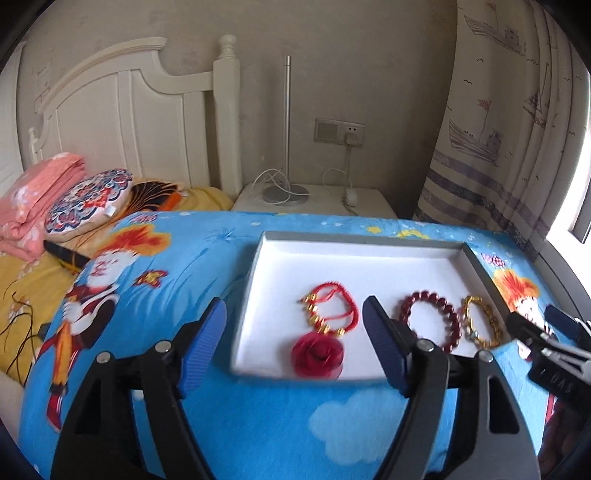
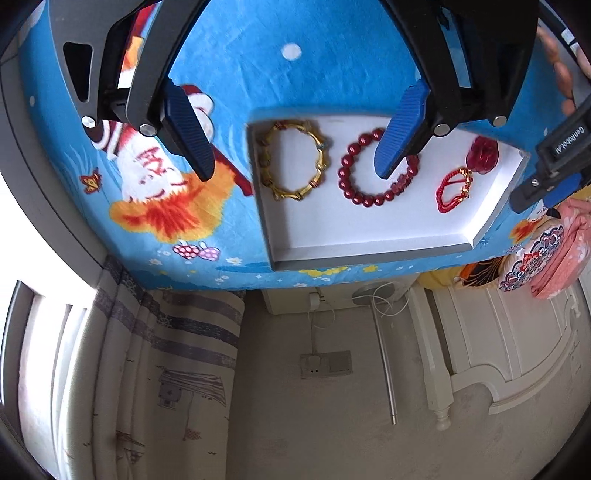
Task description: Organize jewelry
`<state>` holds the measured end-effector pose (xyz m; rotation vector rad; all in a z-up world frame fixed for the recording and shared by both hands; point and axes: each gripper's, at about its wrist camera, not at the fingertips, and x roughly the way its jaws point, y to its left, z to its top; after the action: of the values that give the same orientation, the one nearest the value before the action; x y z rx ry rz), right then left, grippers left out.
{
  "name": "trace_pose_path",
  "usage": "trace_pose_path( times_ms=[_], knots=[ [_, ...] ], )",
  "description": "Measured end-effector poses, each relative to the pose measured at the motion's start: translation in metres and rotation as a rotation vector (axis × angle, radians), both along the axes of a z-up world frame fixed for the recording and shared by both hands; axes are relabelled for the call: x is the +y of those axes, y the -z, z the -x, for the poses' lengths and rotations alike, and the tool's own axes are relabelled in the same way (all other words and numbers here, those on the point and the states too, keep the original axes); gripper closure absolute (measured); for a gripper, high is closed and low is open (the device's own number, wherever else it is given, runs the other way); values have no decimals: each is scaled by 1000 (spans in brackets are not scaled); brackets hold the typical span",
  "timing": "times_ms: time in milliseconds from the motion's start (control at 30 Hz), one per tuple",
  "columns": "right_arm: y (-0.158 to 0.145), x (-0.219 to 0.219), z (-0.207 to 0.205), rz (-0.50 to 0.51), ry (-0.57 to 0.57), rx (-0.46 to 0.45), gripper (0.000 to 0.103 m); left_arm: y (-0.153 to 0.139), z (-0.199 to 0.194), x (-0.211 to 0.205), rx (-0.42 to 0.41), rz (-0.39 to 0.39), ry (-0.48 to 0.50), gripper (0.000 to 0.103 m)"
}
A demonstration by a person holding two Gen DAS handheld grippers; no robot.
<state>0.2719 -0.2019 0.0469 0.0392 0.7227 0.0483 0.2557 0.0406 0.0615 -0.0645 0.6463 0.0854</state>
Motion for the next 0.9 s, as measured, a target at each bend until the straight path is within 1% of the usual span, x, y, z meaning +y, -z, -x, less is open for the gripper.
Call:
trace_pose_path(
  times_ms=[67, 133, 200, 267, 467, 533, 767, 900],
  knots=[
    [0, -7, 8, -3, 11, 0, 20, 0, 13, 3, -9, 5, -1, 29],
    [0, -13, 18, -4, 20, 0, 20, -1, 30, 5, -38, -8, -8, 29],
    [0, -21, 30, -6, 23, -1, 19, -2, 42, 6, -43, -13, -5, 27],
    [1, -28, 39, -6, 34, 1, 19, 0, 56, 8, -31, -7, -4, 25],
    [1, -41, 71, -1, 48, -4, 19, 11, 93, 14, 33, 7, 18, 25],
    [-1, -42, 83, 6, 48, -14, 19, 16, 107, 17, 44, 9, 10, 25],
    [-2, -40, 123, 15, 27, -26, 19, 23, 152, 21, 55, -20, 5, 25],
    [3, -29, 146, 40, -7, -22, 19, 33, 177, 25, 84, -20, 25, 25]
  ],
)
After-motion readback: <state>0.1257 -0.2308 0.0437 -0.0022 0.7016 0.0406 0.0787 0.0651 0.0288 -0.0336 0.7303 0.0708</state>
